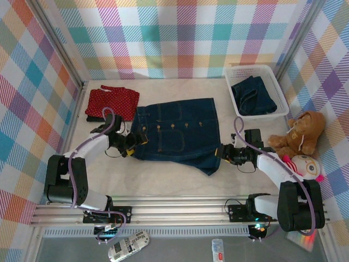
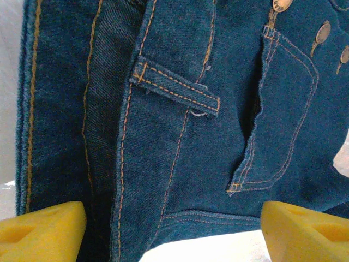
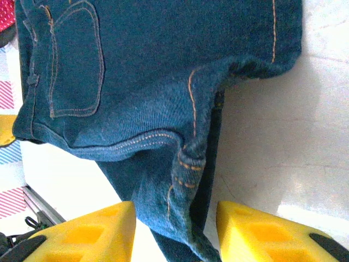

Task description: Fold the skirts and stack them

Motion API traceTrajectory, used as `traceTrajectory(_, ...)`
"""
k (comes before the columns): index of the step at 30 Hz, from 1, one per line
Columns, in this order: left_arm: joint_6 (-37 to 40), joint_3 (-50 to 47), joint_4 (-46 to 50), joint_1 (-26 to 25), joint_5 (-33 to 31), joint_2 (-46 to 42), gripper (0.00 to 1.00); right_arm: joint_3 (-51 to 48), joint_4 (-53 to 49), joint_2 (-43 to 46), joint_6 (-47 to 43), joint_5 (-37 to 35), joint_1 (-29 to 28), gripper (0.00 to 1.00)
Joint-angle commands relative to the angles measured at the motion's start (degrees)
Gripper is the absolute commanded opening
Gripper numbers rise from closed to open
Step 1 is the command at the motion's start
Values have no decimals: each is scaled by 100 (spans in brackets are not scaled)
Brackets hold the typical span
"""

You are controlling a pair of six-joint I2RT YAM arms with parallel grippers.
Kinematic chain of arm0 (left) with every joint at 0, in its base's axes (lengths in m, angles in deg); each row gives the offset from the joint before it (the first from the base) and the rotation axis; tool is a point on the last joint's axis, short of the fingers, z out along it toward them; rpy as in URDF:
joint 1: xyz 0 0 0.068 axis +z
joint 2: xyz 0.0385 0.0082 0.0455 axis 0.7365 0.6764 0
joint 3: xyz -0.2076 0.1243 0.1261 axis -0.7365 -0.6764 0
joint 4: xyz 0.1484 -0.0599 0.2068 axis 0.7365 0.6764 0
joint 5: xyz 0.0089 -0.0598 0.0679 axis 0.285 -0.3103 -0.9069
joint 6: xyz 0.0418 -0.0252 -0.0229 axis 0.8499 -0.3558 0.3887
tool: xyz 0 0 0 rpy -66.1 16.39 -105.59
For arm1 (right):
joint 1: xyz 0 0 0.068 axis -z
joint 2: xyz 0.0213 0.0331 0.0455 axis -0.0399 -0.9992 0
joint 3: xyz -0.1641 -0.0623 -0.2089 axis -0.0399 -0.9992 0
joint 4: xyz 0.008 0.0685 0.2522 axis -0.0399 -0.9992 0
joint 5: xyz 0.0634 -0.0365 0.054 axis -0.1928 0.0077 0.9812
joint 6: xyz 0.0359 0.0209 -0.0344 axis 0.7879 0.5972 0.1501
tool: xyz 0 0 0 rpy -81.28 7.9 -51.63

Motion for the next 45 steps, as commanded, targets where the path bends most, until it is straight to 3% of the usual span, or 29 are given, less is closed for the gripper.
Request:
traceTrajectory(1,8,-77,60,-22,159,4,84,6,385,-156,146,-85,29,43)
traceTrajectory(6,97,-54,193,-20,80,-14,83,109,413,-308,97,4,29,23)
traceTrajectory(11,244,-67,443,-59,-29,-52,80,-39,412,100,-21,48,27,6)
traceTrajectory(23,584,288,757,-704,-628,128,72,-107,489,423,-75,-72,33,2)
traceTrajectory(27,570,308,703,-816,-683,234,55,-107,491,435,-88,-127,29,1)
traceTrajectory(33,530,101,639,-839,-660,102,3,-20,428,715,-152,-66,29,0)
traceTrajectory(39,447,553,760,-597,-802,-708,0,518,85,1454,-411,24,46,0)
traceTrajectory(45,401,2187,1126,-52,-681,-1138,0,1850,-415,1900,-961,174,167,0)
